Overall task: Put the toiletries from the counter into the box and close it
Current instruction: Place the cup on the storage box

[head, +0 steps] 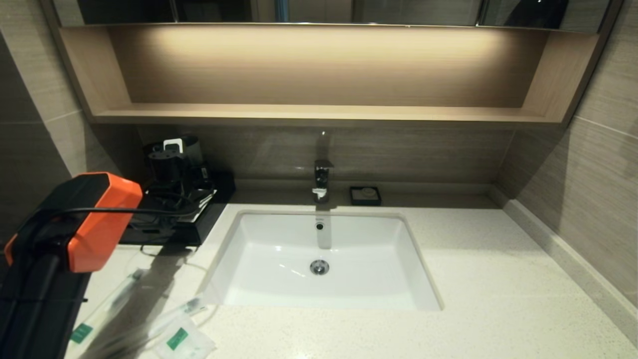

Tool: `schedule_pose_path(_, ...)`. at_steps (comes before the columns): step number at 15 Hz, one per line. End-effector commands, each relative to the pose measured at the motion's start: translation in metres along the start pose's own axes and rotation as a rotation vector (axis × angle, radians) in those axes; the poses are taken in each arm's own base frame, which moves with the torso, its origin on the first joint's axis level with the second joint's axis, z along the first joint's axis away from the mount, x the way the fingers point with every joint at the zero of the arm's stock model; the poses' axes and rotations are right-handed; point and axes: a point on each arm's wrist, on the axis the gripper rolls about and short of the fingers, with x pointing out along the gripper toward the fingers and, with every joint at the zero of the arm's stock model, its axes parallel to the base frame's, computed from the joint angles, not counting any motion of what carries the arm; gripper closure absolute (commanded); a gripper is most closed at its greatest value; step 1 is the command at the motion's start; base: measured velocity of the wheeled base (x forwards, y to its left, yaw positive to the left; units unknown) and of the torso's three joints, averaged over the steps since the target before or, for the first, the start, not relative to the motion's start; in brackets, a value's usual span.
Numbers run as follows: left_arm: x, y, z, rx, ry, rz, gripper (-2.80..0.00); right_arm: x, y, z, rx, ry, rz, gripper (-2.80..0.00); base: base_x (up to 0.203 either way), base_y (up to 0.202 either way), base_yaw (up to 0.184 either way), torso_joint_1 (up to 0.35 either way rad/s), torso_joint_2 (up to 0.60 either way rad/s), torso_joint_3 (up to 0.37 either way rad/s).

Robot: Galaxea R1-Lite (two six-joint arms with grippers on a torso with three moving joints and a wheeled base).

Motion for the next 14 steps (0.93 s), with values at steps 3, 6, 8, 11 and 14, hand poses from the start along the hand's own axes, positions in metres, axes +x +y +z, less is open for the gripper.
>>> schedule_pose_path(3, 0.003, 0.000, -0.001, -0.002, -0.010, 0.001, 0.00, 0.000, 0.000, 0.000, -0.002, 0.000, 0.000, 0.00, 0.000, 0.000, 0.000, 0.000, 0.00, 0.000)
schedule_pose_path(6, 0.004, 0.000, -0.004, -0.002, -0.004, 0.003, 0.00, 0.000, 0.000, 0.000, -0.002, 0.000, 0.000, 0.00, 0.000, 0.000, 0.000, 0.000, 0.00, 0.000)
schedule_pose_path(8, 0.004, 0.000, -0.007, -0.001, 0.001, 0.003, 0.00, 0.000, 0.000, 0.000, 0.000, 0.000, 0.000, 0.00, 0.000, 0.000, 0.000, 0.000, 0.00, 0.000)
schedule_pose_path(11, 0.005, 0.000, -0.011, 0.000, 0.007, 0.005, 0.00, 0.000, 0.000, 0.000, 0.000, 0.000, 0.000, 0.00, 0.000, 0.000, 0.000, 0.000, 0.00, 0.000)
schedule_pose_path(14, 0.006, 0.000, -0.014, 0.002, 0.012, 0.005, 0.00, 0.000, 0.000, 0.000, -0.001, 0.000, 0.000, 0.00, 0.000, 0.000, 0.000, 0.000, 0.00, 0.000)
